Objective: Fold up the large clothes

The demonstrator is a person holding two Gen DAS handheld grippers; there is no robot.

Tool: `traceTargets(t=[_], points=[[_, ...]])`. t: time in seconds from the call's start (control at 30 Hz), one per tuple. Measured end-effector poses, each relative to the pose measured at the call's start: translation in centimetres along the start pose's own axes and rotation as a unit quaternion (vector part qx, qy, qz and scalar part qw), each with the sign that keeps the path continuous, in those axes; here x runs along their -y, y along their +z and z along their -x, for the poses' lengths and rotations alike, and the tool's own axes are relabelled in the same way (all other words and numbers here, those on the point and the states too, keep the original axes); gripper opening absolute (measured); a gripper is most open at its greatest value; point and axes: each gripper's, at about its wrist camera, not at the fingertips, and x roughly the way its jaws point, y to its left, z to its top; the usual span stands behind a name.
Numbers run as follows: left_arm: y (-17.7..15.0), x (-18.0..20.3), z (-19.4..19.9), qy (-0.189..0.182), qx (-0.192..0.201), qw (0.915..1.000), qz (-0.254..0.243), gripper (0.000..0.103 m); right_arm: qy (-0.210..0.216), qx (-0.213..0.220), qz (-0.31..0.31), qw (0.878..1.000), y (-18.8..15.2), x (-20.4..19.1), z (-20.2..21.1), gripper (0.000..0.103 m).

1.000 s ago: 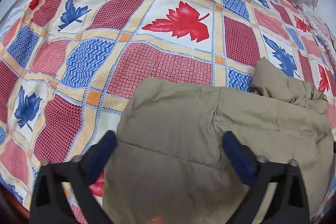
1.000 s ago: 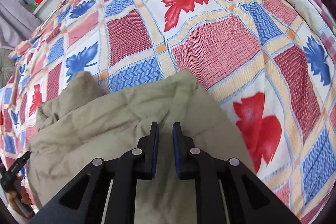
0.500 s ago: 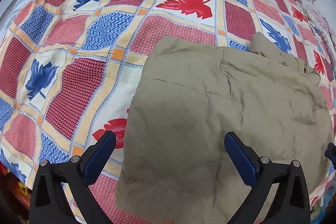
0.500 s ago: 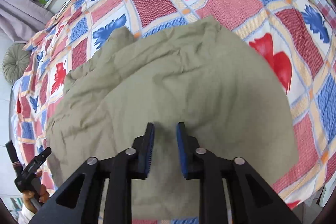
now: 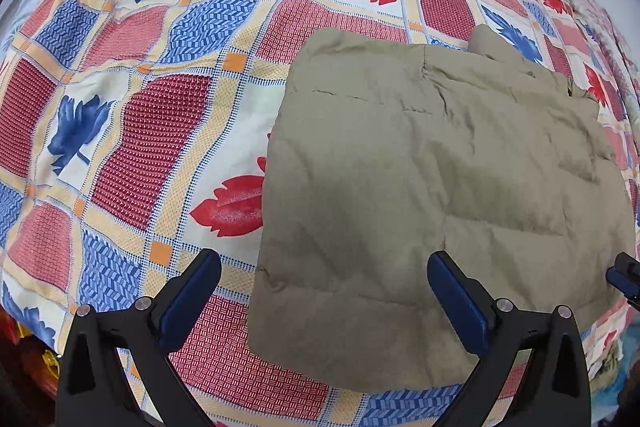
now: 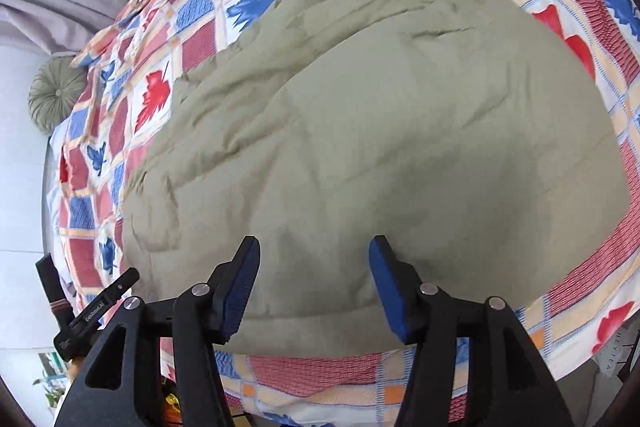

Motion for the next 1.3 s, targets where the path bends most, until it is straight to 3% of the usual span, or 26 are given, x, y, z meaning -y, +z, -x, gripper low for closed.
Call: traceTargets(t=[0.1,0.17,0.33,0.4,0.53,0.63,0.87,1.0,1.13,1.3], points=[[-0.1,-0.4,0.3,-0.011,0.004,0.9999,0.000,0.103,0.006,-0.012,0.013,1.000,-0.7,-1.4,-0.7,0.069],[-0.2,-0.6,0.5,-0.015,0.006,0.9999,-0.001,0.103,0.019,-0.018,0.015,1.000,-0.9,-2.0,-0.9,0.080],[-0.1,-1.2,0.5,-0.021,0.009,0.9997,0.003,0.103,0.031,-0.031,0.029,0.999,-1.2,-3.6,-1.7,0.080],[-0.2,-1.5,0.4,-0.023,0.009,0.9997,0.007,0.103,0.039,-0.038,0.040,0.998,-1.4,-4.2,-2.0,0.093],[-0.3,-1.9,0.2,-0.036,0.008,0.9992,0.015,0.103,0.043,-0.040,0.062,0.996,-1.9,-5.4,-2.5,0.093],[-0.2,-2.8,0.1,-0.068,0.010,0.9973,0.024,0.103,0.044,-0.046,0.068,0.996,-2.1,-5.7,-2.9,0.093],[1.7,-7.0,-1.7,-0.180,-0.010,0.9817,0.061,0.103,0.041,-0.071,0.073,0.994,-2.2,-5.5,-4.0,0.093],[2.7,-8.1,-4.0,-0.255,-0.038,0.9636,0.070,0.103,0.036,-0.076,0.076,0.994,-2.3,-5.5,-4.5,0.093],[4.0,-6.3,-6.8,-0.279,-0.061,0.9571,0.048,0.103,0.035,-0.077,0.076,0.993,-2.4,-5.4,-4.8,0.093],[4.8,-2.1,-8.9,-0.324,-0.093,0.9416,0.004,0.103,0.030,-0.076,0.072,0.994,-2.5,-5.5,-5.1,0.093]])
